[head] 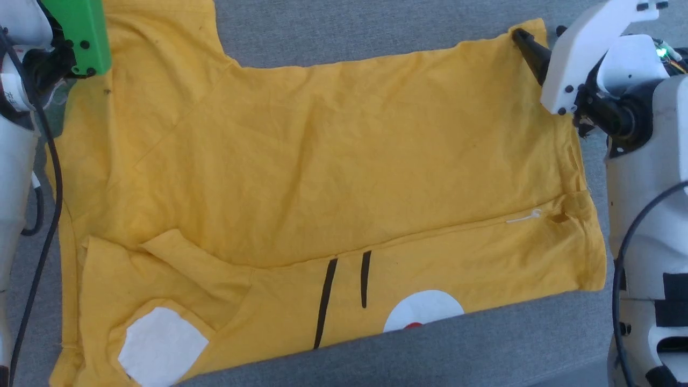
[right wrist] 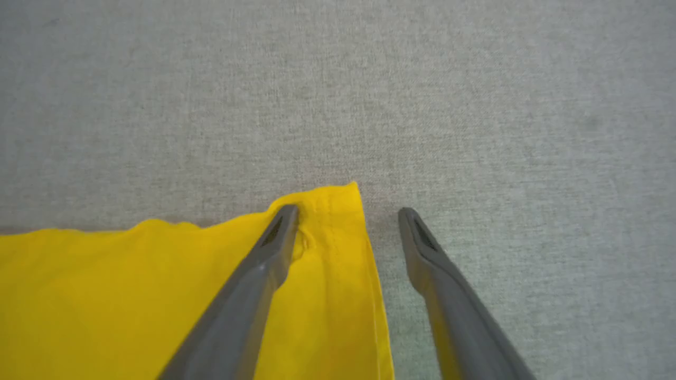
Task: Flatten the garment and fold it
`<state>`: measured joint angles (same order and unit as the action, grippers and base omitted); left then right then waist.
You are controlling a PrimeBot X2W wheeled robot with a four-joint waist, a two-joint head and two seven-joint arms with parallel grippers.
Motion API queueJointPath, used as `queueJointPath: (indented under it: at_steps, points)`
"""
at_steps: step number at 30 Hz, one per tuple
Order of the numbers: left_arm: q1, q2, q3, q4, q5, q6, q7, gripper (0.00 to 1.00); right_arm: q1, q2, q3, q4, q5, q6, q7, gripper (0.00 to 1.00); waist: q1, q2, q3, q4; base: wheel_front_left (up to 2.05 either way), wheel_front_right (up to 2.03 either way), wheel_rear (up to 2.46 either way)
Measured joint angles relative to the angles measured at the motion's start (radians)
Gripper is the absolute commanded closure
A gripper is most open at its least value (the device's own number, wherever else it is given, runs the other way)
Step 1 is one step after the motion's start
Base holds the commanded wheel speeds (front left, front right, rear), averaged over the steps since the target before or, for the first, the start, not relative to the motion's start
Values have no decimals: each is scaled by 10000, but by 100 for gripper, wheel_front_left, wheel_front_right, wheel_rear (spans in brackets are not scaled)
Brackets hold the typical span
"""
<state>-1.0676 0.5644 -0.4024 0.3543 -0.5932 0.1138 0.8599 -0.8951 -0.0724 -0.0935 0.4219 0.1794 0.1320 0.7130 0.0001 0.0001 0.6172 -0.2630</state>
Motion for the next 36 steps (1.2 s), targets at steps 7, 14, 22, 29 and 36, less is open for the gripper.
queueJointPath:
  at_steps: [7, 14, 22, 29, 36]
  points:
    - [7, -75, -75, 13, -54, -226, -295, 100, -526, 79, -100, 370, -683, 0, 1158, 98, 0, 0, 13, 163, 0, 0, 0]
    - [322, -259, -245, 151, -42, -713, -1630, 100, -421, 115, 56, 336, -832, 0, 581, 100, 0, 0, -241, 288, 0, 0, 0]
    - [2013, -481, 161, -71, -84, -1315, -5344, 100, 1243, -144, 569, -332, 56, 0, -2456, 100, 0, 0, -1110, 498, 0, 0, 0]
    - [4696, -698, 562, -1371, -546, -1287, -7369, 100, 3335, -738, 761, -978, 514, 0, -4109, 100, -1, 0, -2232, 791, 0, 0, 0]
    - [7543, -717, 959, -2974, -945, -589, -8149, 100, 4796, -1139, 692, -1329, 780, 0, -4909, 100, -1, 0, -3329, 1137, 0, 0, 0]
